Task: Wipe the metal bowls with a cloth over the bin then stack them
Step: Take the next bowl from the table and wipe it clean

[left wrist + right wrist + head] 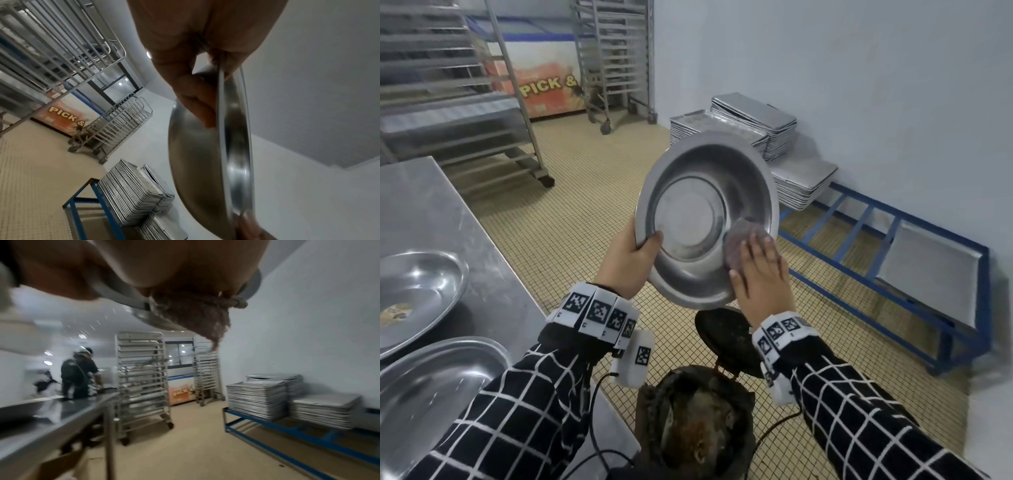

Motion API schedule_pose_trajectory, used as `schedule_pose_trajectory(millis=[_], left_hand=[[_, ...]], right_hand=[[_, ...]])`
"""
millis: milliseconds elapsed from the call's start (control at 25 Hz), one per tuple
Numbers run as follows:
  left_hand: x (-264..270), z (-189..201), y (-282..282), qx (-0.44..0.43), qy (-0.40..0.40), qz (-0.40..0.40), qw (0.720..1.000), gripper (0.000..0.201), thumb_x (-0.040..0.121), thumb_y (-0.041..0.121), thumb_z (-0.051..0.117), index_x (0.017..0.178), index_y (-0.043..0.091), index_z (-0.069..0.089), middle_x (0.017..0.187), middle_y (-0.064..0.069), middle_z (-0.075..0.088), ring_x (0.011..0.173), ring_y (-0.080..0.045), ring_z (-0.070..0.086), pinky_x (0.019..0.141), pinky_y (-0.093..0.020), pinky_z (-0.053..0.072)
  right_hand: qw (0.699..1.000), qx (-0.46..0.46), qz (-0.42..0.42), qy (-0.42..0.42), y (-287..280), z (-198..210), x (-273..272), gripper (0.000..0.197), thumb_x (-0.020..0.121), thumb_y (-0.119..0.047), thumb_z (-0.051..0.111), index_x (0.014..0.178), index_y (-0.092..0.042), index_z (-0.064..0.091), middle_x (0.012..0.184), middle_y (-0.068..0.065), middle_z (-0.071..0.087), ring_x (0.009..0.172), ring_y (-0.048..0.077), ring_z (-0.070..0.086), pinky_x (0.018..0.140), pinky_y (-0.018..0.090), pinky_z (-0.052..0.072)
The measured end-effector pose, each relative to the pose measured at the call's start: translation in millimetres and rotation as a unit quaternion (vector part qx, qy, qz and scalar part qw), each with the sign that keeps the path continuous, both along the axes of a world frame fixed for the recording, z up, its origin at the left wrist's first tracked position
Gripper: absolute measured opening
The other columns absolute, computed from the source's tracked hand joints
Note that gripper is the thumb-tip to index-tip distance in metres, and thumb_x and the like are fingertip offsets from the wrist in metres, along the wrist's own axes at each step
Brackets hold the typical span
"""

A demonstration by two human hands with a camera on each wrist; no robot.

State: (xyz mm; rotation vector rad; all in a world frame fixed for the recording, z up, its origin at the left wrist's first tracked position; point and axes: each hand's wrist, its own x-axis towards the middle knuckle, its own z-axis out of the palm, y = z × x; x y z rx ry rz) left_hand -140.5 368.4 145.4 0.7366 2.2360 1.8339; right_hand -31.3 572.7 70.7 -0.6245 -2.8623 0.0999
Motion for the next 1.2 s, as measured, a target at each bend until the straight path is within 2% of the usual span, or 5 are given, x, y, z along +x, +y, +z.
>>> schedule_pose_trajectory(millis=[200,480,640,800,1200], left_hand=[[11,-11,1,0.007,-0.107,-0.004,0.994,0.011,0.094,0.015,0.052,0.098,0.024,0.056,0.085,-0.009,0.066,0.076,-0.03,0.064,0.066,-0.044,0.056],[4,-19,-3,-0.007,-0.045,0.032,0.998,0.028,0.089,0.023,0.064,0.116,0.027,0.059,0.108,-0.003,0.068,0.091,-0.023,0.067,0.079,-0.052,0.057],[15,-26,7,-0.011,0.014,0.061,0.998,0.091,0.072,0.04,0.079,0.146,0.03,0.027,0.147,0.003,0.038,0.092,-0.014,0.066,0.071,-0.032,0.06],[35,-22,28,0.105,-0.102,-0.01,0.989,0.04,0.08,0.022,0.075,0.114,0.023,0.055,0.104,0.006,0.069,0.096,-0.021,0.069,0.066,-0.035,0.06],[3,-17,8,0.028,-0.003,0.08,0.996,0.06,0.092,0.005,0.051,0.145,0.022,0.029,0.091,0.016,0.056,0.075,0.007,0.056,0.061,-0.013,0.044]], right_hand=[[0.969,-0.165,-0.076,0.167,34,26,-6,0.076,0.094,-0.05,0.039,0.153,-0.016,0.004,0.16,0.006,0.008,0.137,0.019,0.03,0.1,0.036,0.043],[0.892,-0.343,-0.128,0.265,49,41,13,0.025,0.087,-0.027,0.065,0.105,-0.01,0.06,0.093,0.004,0.067,0.086,0.022,0.065,0.06,0.021,0.042],[0.804,-0.409,-0.186,0.388,16,36,14,0.039,0.09,-0.019,0.062,0.126,-0.01,0.051,0.107,-0.001,0.062,0.098,0.019,0.063,0.068,0.018,0.047],[0.735,-0.467,-0.18,0.457,-22,39,4,0.048,0.092,-0.029,0.059,0.135,-0.013,0.044,0.118,-0.002,0.06,0.102,0.015,0.06,0.086,0.032,0.051],[0.873,-0.367,-0.095,0.307,-34,27,2,0.034,0.099,-0.035,0.04,0.111,-0.009,0.058,0.109,0.005,0.05,0.078,0.0,0.05,0.069,0.01,0.045]])
